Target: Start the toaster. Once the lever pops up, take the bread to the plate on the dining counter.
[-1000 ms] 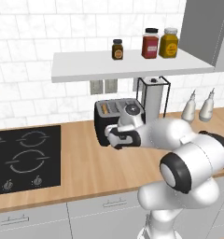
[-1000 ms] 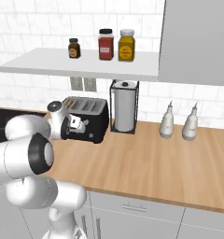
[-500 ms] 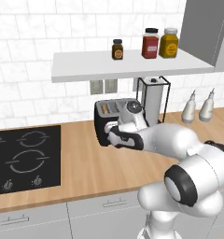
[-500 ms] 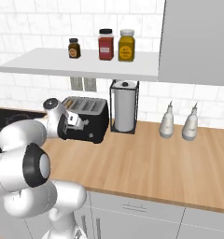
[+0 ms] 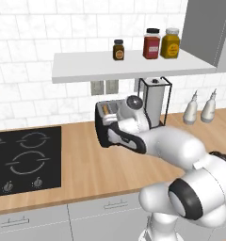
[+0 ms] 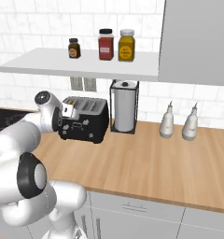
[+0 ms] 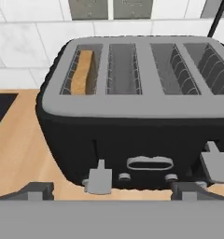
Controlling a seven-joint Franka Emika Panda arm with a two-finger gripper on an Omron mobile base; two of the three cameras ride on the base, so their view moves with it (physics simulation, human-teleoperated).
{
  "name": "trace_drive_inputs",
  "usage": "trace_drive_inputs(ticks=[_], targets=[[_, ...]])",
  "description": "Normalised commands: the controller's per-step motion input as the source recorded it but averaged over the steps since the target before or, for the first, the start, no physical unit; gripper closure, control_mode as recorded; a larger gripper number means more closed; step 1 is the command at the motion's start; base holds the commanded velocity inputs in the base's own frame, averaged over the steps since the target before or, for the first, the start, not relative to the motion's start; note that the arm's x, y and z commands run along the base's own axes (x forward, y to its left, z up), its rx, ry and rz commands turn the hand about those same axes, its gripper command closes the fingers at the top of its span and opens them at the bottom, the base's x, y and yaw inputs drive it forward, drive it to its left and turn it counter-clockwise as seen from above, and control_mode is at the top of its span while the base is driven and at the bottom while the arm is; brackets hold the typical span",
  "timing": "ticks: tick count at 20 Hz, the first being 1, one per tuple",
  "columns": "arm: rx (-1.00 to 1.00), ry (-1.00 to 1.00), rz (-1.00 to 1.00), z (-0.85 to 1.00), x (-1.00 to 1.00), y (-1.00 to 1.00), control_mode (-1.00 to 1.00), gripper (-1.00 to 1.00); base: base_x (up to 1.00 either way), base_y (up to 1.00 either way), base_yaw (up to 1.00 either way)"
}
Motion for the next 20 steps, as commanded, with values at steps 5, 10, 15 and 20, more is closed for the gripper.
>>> trace_drive_inputs(ticks=[5, 10, 15, 20], targets=[[0.0, -0.17, 0.0, 0.61, -0.01, 0.47, -1.0, -1.0, 0.0, 0.0, 0.0], [0.0, -0.11, 0.0, 0.51, 0.0, 0.37, -1.0, -1.0, 0.0, 0.0, 0.0], [0.0, -0.07, 0.0, 0.33, 0.01, 0.23, -1.0, -1.0, 0.0, 0.0, 0.0], [0.0, -0.01, 0.0, 0.01, 0.24, -0.12, -1.0, -1.0, 0.0, 0.0, 0.0]])
